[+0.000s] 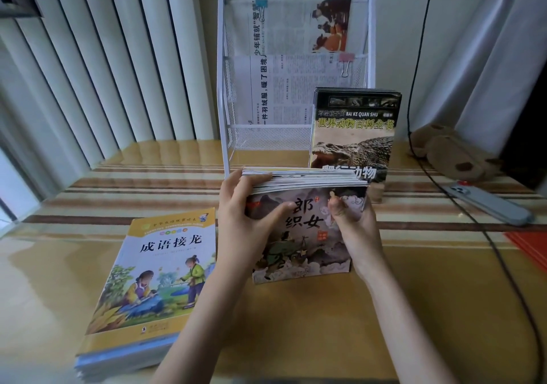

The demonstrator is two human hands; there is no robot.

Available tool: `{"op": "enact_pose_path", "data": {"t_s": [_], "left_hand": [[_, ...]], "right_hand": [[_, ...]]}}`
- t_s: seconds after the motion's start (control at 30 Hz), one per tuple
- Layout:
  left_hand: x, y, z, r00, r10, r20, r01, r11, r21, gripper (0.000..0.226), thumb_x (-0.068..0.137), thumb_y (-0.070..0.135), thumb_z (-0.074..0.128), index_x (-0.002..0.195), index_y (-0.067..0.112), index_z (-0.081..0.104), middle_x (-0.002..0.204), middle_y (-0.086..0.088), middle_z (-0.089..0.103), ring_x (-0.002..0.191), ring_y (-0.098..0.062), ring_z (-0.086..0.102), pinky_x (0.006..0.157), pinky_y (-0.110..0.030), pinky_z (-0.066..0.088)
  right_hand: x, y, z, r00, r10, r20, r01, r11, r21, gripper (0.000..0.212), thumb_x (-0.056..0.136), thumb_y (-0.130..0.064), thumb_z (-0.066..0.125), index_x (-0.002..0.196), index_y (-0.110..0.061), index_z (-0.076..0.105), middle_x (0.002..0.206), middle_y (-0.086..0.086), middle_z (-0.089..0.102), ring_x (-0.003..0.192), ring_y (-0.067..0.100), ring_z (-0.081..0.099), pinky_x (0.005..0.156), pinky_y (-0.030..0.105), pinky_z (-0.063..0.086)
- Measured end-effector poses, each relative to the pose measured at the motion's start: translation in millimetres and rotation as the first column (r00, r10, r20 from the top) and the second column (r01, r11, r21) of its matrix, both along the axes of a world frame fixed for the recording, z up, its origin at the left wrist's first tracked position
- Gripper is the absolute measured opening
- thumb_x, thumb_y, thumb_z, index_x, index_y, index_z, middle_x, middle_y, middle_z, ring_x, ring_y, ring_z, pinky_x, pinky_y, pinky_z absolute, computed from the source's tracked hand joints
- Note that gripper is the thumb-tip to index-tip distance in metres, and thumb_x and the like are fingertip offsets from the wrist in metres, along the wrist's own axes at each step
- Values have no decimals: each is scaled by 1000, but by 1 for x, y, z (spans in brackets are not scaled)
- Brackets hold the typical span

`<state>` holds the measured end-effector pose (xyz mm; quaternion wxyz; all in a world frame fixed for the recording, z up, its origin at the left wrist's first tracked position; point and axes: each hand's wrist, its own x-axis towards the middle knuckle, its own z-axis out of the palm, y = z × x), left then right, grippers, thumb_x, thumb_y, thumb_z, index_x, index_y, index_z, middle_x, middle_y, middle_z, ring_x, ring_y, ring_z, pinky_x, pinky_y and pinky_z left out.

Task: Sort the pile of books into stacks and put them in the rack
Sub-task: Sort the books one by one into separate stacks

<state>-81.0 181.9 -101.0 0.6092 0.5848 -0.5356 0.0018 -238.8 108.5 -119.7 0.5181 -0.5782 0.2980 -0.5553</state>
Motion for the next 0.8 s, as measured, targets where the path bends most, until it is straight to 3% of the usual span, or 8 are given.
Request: {"op": "enact_pose_path", "data": {"t_s": [0.13, 0.23, 0.33, 0.4, 0.47, 0.57, 0.63, 0.8], "left_hand": [[-1, 1, 1, 998, -24, -55, 22, 999, -23, 34, 72, 52, 66, 103, 42, 56, 121, 2, 55, 116, -9, 51, 99, -20, 41], [-4, 0, -7, 983, -80, -164, 94, 992, 82, 76, 65, 54, 76, 130, 42, 38, 131, -7, 52, 118, -27, 53, 101, -44, 44], [-2, -3, -5, 950, -111, -292, 151, 982, 117, 92, 61, 42, 85, 136, 34, 31, 134, 4, 49, 120, -2, 50, 100, -18, 41], [1, -9, 0, 963, -107, -246, 139, 983, 116, 64, 65, 33, 85, 115, 29, 45, 110, 15, 58, 98, 16, 54, 80, -3, 40], [5, -13, 3, 974, -49, -222, 87, 983, 161, 58, 64, 42, 84, 108, 24, 51, 100, 14, 62, 90, 10, 58, 73, -8, 44], [16, -20, 8, 976, 55, -211, 25, 932, 362, 68, 54, 68, 75, 96, 18, 57, 90, 8, 67, 81, -8, 63, 70, -27, 50], [25, -22, 15, 979, 49, -196, 65, 843, 535, 63, 53, 71, 73, 73, 13, 54, 71, 1, 64, 65, -17, 60, 62, -30, 46], [35, -19, 17, 987, 42, -157, 101, 598, 795, 53, 67, 62, 73, 78, 11, 62, 76, -5, 64, 71, -17, 61, 74, -32, 53]], "right_hand": [[0, 0, 0, 1000, 8, -8, -8, 999, -51, 40, 65, -41, 65, 99, -25, 52, 77, -25, 70, 74, -13, 64, 63, 5, 46], [0, -2, -1, 1000, -5, -1, 5, 997, -71, 38, 71, -35, 64, 105, -20, 53, 82, -20, 70, 73, -13, 64, 63, 4, 46], [4, -3, -1, 999, -45, -5, 44, 996, -75, 32, 86, -11, 59, 116, -7, 48, 94, -11, 64, 73, -12, 64, 63, 5, 46], [6, -7, 1, 995, -80, -62, 76, 995, -72, 39, 86, -22, 62, 119, -6, 50, 99, -7, 66, 89, -5, 65, 76, 13, 50], [6, -15, 6, 974, -105, -200, 94, 994, -61, 48, 78, -46, 64, 114, -14, 59, 104, -6, 69, 100, 6, 64, 93, 29, 50], [0, -24, 23, 894, -67, -443, 69, 998, -14, 51, 78, -62, 59, 75, -12, 59, 64, -2, 62, 61, 7, 60, 64, 28, 48], [-2, -25, 29, 787, -34, -616, 45, 999, 2, 58, 82, -67, 51, 60, -14, 44, 40, -5, 32, 34, 9, 35, 49, 23, 30], [6, -20, 9, 635, -11, -772, 92, 994, 61, 58, 82, -70, 46, 58, -18, 36, 38, -5, 24, 33, 12, 31, 47, 21, 27]]}}
